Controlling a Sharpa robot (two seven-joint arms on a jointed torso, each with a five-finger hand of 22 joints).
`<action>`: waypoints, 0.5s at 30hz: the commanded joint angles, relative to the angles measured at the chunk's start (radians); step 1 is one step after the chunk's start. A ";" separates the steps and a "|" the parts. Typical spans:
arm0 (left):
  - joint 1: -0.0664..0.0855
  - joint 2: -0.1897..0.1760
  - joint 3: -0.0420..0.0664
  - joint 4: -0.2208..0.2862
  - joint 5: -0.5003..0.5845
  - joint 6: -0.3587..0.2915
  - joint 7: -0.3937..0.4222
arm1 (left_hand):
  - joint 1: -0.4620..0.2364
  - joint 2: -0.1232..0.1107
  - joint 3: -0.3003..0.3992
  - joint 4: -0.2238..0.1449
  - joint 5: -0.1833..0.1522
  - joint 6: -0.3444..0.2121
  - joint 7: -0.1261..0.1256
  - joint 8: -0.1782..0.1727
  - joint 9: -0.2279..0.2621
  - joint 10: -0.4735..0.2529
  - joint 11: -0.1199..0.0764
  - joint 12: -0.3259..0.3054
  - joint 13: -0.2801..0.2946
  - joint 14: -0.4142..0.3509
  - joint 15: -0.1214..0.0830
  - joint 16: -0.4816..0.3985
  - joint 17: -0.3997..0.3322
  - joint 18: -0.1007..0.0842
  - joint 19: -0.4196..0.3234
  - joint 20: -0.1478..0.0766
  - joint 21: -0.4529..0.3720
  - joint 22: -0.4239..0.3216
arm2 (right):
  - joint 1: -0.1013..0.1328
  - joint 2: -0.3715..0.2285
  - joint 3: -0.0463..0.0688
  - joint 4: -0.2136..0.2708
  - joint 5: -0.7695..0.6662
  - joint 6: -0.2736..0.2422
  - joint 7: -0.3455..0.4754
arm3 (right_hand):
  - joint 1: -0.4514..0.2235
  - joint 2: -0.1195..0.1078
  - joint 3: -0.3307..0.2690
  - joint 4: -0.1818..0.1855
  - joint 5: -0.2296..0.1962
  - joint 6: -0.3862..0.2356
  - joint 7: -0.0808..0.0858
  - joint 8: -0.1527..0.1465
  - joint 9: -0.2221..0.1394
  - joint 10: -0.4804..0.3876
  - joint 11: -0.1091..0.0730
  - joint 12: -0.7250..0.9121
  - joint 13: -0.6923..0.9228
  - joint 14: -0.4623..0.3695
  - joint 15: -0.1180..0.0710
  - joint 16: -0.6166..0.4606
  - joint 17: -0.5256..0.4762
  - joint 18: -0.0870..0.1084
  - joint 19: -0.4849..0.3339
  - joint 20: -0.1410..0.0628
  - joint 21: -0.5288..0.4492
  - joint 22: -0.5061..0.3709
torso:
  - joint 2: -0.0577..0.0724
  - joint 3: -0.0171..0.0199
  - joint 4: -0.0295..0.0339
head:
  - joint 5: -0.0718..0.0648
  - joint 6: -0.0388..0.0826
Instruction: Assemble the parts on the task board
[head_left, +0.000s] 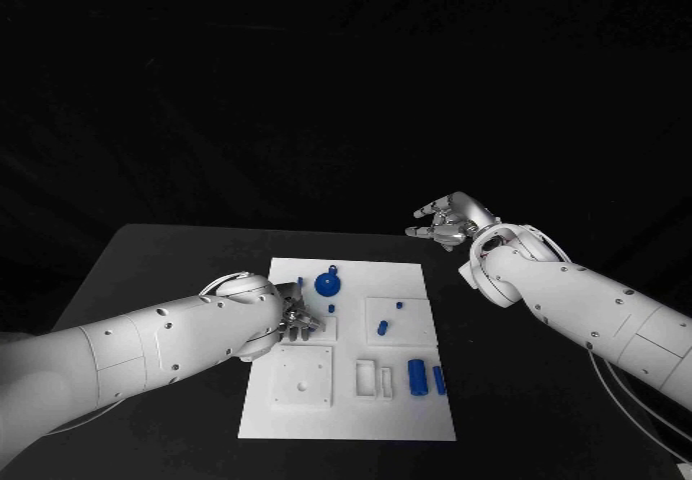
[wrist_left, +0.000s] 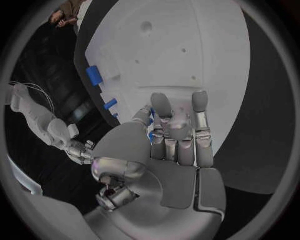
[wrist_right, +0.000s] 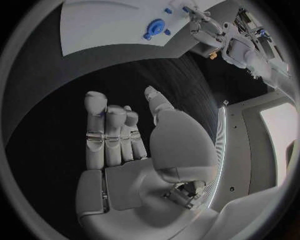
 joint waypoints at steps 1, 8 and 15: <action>-0.005 0.000 -0.003 -0.003 0.001 0.024 -0.008 | -0.015 -0.031 -0.026 0.020 -0.066 0.012 -0.010 0.004 0.005 0.045 -0.005 0.003 -0.002 -0.006 0.005 0.000 -0.001 0.011 0.001 0.000 -0.006 0.019 | -0.001 0.001 0.001 0.000 -0.008 0.011 0.002 | -0.009 -0.001 -0.004 -0.003 0.003 -0.006 0.002 0.001 0.001 -0.001 0.003 -0.003 -0.001 0.001 -0.007 -0.005 0.001 0.019 0.042 -0.003 -0.006 0.056 | 0.000 -0.0008 -0.0004 | 0.000 0.000; -0.005 -0.006 -0.003 -0.005 0.000 0.003 -0.011 | -0.023 -0.157 0.035 0.135 -0.135 0.018 -0.011 0.003 0.009 0.045 -0.005 0.004 -0.005 -0.009 0.006 0.003 -0.001 0.015 -0.002 0.006 -0.005 0.019 | -0.002 0.001 0.001 0.000 -0.008 0.009 0.002 | -0.009 -0.001 -0.004 -0.003 0.003 -0.006 0.002 0.001 0.001 -0.001 0.003 -0.003 -0.001 0.001 -0.007 -0.005 0.001 0.019 0.042 -0.003 -0.006 0.056 | 0.000 -0.0007 -0.0006 | 0.000 0.000; -0.005 -0.014 -0.002 -0.006 0.000 -0.012 -0.011 | -0.011 -0.204 0.068 0.197 -0.156 0.020 -0.010 0.003 0.010 0.045 -0.005 0.003 -0.011 -0.010 0.006 0.000 -0.008 0.012 -0.001 0.002 -0.005 0.019 | -0.003 0.000 0.001 0.000 -0.008 0.008 0.002 | -0.007 -0.002 -0.006 -0.003 0.003 -0.007 0.002 0.001 0.001 -0.003 0.003 -0.004 -0.003 0.001 -0.007 -0.006 0.000 0.019 0.042 -0.003 -0.008 0.056 | 0.000 -0.0004 -0.0003 | -0.001 -0.001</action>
